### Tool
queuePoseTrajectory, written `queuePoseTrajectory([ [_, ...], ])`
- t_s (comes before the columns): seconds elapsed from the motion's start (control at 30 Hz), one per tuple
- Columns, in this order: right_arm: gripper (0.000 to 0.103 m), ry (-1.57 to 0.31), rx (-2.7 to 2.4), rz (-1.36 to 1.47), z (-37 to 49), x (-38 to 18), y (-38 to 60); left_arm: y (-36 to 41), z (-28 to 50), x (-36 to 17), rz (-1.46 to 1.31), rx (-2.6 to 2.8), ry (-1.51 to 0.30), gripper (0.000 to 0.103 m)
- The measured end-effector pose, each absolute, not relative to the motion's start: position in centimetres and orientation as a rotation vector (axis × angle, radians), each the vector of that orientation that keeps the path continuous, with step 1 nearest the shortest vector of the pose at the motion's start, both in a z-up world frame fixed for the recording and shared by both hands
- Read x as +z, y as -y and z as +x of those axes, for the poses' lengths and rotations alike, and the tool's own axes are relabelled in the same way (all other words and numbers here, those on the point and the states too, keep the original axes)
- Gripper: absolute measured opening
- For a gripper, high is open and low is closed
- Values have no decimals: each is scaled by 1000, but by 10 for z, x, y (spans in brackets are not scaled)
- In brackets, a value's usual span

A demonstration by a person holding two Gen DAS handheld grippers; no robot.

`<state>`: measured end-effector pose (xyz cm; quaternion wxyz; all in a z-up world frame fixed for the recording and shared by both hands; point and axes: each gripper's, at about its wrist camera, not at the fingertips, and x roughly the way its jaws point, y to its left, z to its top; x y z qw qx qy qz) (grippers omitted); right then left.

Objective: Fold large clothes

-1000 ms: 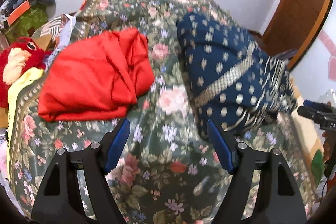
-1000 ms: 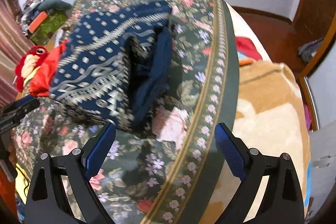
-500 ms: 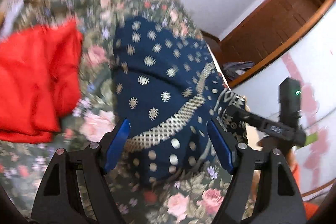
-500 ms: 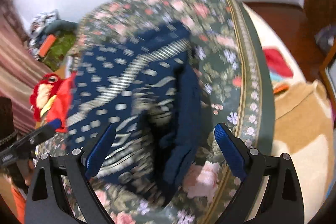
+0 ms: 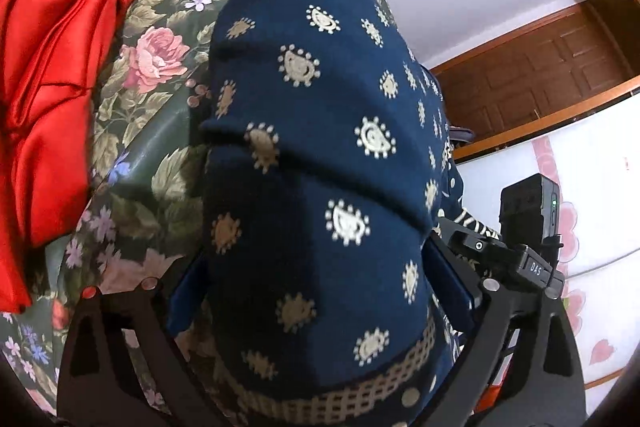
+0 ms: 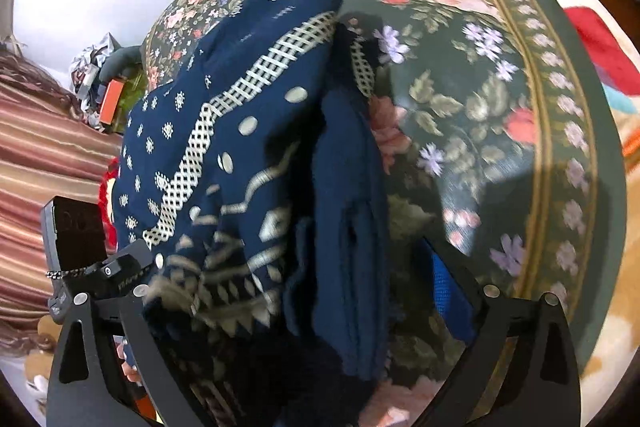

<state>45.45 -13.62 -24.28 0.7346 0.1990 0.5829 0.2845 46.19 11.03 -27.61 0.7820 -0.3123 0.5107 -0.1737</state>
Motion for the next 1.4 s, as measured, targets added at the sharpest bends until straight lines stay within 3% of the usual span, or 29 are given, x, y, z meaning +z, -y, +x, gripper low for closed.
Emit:
queuePoseTrajectory([
  [0.13, 90, -1276, 655, 394, 453, -234, 122, -110, 465, -275, -692, -379, -1117, 97],
  [0.2, 71, -1287, 680, 408, 451, -229, 115, -108, 467, -271, -687, -371, -1123, 91],
  [0.23, 69, -1287, 662, 399, 450, -227, 113, -112, 471, -268, -679, -367, -1124, 89],
  [0.4, 40, -1312, 666, 428, 441, -213, 105, -118, 458, -243, -643, -358, -1116, 78],
  [0.5, 29, -1304, 693, 421, 430, -193, 96, -124, 446, -221, -630, -374, -1089, 72],
  [1.0, 28, -1071, 827, 316, 398, -84, -4, -228, 370, -86, -566, -366, -781, 67],
  [1.17, 28, -1057, 866, 288, 403, -81, -48, -268, 364, -81, -567, -314, -761, 67],
  [1.4, 28, -1071, 873, 263, 415, -107, -109, -328, 380, -119, -629, -224, -798, 67],
])
